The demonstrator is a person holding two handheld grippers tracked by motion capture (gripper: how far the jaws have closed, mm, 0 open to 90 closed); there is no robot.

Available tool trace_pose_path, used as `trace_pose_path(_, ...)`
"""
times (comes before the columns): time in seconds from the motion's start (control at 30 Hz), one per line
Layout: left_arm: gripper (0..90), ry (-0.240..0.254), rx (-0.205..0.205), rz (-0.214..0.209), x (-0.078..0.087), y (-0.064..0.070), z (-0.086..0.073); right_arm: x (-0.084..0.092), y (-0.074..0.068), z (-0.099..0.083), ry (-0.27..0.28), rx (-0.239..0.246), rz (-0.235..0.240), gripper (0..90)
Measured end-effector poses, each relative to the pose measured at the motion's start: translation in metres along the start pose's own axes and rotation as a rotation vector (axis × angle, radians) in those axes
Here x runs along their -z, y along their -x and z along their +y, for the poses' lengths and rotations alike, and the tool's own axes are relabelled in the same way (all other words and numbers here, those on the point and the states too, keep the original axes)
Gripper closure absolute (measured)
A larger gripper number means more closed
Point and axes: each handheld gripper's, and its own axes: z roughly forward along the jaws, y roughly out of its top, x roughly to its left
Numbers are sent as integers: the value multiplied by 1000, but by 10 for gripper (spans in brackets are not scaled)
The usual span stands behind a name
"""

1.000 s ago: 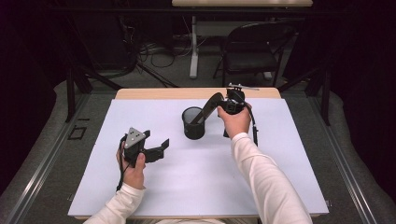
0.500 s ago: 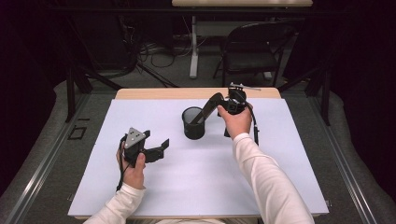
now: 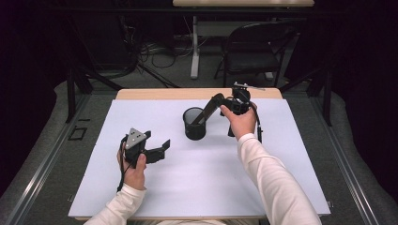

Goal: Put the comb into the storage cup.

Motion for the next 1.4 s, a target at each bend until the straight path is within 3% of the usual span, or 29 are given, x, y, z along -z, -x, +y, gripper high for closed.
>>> trace_pose_path(0.7, 157, -1, 3, 5, 0, -1, 0, 6, 1, 1, -13, 63, -2, 363)
trace_pose_path(0.87, 157, -3, 2, 6, -1, -2, 0, 8, 1, 0, -32, 103, -17, 358)
trace_pose_path(1.23, 157, -8, 8, 3, -3, -1, 0, 14, 1, 1, -51, 125, -14, 352)
trace_pose_path(1.4, 157, -3, 13, 5, -3, -3, 0, 20, -2, 1, -64, 162, -19, 351)
